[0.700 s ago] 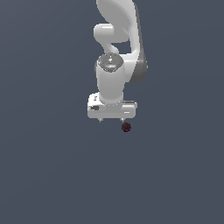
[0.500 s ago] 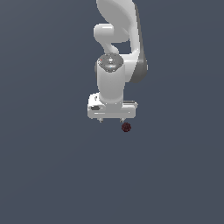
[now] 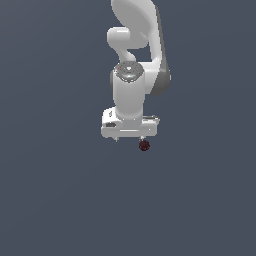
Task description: Pick up the object and move it to a goal position.
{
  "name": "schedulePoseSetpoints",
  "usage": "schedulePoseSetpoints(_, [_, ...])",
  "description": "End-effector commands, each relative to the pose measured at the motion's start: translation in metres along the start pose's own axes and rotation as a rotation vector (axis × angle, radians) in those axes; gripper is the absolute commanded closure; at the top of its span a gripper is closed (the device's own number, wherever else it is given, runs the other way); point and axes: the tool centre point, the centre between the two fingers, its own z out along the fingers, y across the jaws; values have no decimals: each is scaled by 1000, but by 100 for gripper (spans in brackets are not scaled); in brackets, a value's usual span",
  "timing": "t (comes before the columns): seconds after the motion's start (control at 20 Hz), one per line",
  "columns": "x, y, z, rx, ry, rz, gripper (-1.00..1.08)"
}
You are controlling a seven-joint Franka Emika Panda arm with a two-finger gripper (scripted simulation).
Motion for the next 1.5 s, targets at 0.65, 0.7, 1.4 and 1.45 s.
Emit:
schedulePoseSetpoints(0.65, [-8,-18,19,2,-4,151,-92])
schedulePoseSetpoints(0.7, [-9,-20,21,2,-5,171,-92])
schedulePoseSetpoints(1.4, [-31,-54,57,-2,-12,491,-92])
schedulePoseSetpoints(1.45, [-33,-56,60,-3,-13,514,-92])
